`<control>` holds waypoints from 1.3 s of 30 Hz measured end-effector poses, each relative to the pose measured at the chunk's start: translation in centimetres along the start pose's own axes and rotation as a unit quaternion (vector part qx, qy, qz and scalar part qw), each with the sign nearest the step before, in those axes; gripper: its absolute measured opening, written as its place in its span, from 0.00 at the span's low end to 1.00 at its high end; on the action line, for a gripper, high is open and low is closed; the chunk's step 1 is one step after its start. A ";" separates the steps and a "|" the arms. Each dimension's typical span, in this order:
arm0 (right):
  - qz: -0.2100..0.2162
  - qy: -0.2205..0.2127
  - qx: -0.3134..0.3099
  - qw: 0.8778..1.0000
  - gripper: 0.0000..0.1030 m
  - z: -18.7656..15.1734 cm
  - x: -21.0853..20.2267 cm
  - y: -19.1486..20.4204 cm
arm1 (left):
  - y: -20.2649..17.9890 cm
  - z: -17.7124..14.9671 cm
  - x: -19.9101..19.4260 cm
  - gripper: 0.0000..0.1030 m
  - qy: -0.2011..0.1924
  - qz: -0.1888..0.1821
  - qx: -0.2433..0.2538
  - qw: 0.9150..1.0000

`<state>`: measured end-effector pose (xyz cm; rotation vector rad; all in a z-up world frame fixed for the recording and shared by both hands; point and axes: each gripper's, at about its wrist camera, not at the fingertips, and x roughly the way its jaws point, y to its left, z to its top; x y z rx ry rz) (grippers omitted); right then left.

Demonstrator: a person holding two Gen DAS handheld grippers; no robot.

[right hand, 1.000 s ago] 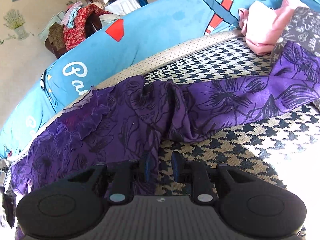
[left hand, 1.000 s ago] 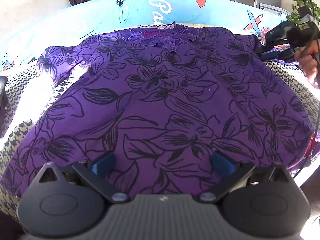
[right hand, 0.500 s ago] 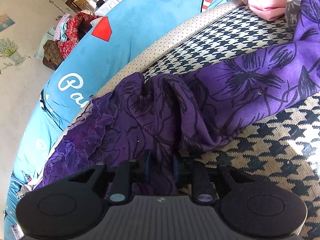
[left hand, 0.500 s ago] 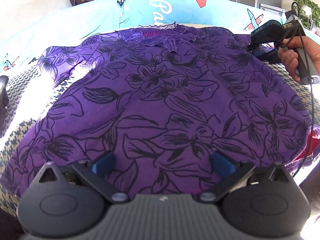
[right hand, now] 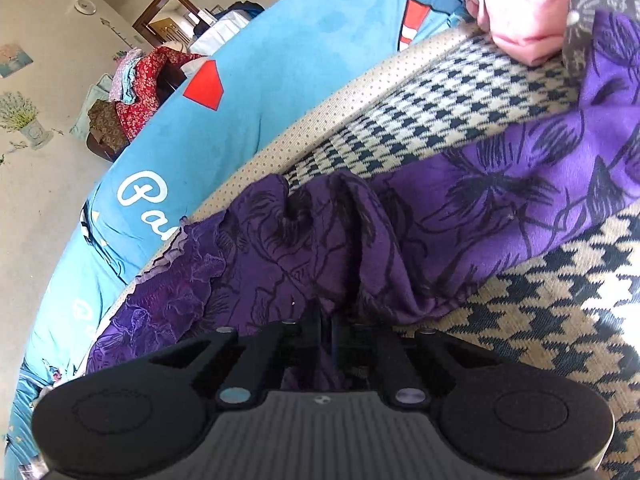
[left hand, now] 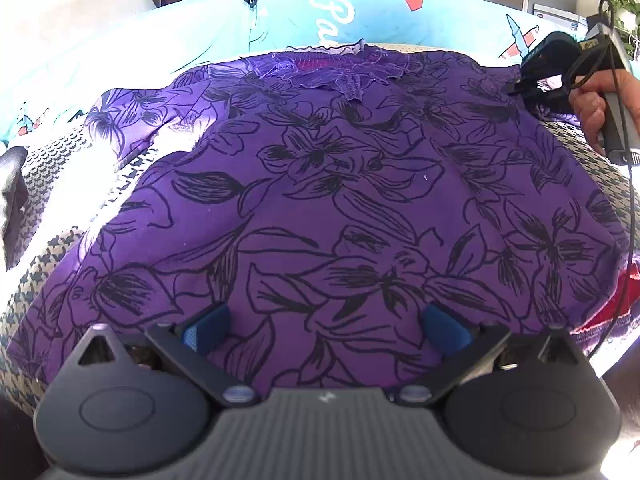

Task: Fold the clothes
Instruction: 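Grasp the purple sleeve with the right tool and pull it outward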

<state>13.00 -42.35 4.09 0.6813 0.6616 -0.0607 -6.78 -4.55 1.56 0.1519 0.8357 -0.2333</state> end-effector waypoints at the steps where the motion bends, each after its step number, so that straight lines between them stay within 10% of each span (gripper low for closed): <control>1: -0.001 -0.010 -0.003 1.000 0.05 0.3 -0.4 0.2 | -0.1 0.1 0.0 1.00 0.003 -0.001 0.002 1.000; 14: -0.034 -0.085 0.009 0.996 0.04 4.7 -3.2 -1.0 | -4.6 1.4 0.9 1.00 0.026 -0.047 0.053 0.997; 23: -0.064 -0.015 -0.055 0.996 0.23 3.6 -1.8 -1.6 | -5.2 1.2 0.4 1.00 0.025 -0.076 0.062 0.995; 39: -0.042 0.057 -0.139 0.988 0.26 0.2 -7.7 -1.6 | -8.2 2.3 -1.7 1.00 -0.021 -0.124 0.108 0.986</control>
